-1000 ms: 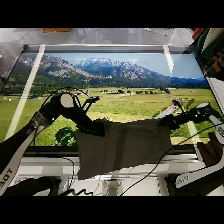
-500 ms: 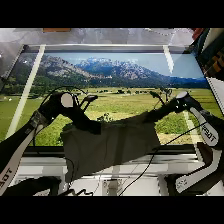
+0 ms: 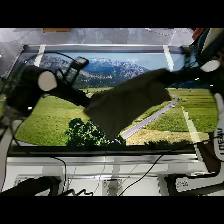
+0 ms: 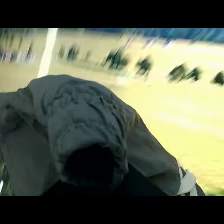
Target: Fold the clothes and pants, and hang the long-sleeved shirts on hangers.
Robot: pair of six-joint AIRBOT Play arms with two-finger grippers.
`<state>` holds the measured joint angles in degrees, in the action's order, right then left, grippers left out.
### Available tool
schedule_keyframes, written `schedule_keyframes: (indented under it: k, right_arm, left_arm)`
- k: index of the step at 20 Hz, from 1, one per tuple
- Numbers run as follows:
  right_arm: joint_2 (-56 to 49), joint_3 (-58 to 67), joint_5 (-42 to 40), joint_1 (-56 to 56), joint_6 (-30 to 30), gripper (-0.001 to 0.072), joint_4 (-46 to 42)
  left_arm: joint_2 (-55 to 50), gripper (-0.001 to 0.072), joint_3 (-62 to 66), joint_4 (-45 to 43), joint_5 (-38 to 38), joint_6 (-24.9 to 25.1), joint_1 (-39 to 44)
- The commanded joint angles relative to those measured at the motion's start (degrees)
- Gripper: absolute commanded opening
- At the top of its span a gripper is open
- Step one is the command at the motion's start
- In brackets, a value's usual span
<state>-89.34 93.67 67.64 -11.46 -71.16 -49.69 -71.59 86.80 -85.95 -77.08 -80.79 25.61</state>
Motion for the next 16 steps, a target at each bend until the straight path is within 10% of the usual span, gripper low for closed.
schedule_keyframes:
  k: [1, 10, 16]
  right_arm:
    - [5.33, 3.3, -4.63, -6.34, -12.46, 0.0027, -11.17]
    - [16.33, 3.3, 15.72, -30.18, -35.26, 0.0027, -34.51]
    - [21.88, 3.3, 27.32, -46.12, -36.41, 0.0027, -49.44]
  left_arm:
    - [3.91, 0.0004, 2.69, -11.1, 0.37, 0.24, 0.0]
    - [6.62, 0.0004, 2.69, -14.78, 0.39, 0.26, 0.0]
    - [6.62, 0.0004, 2.69, -14.86, 0.42, 0.28, 0.0]
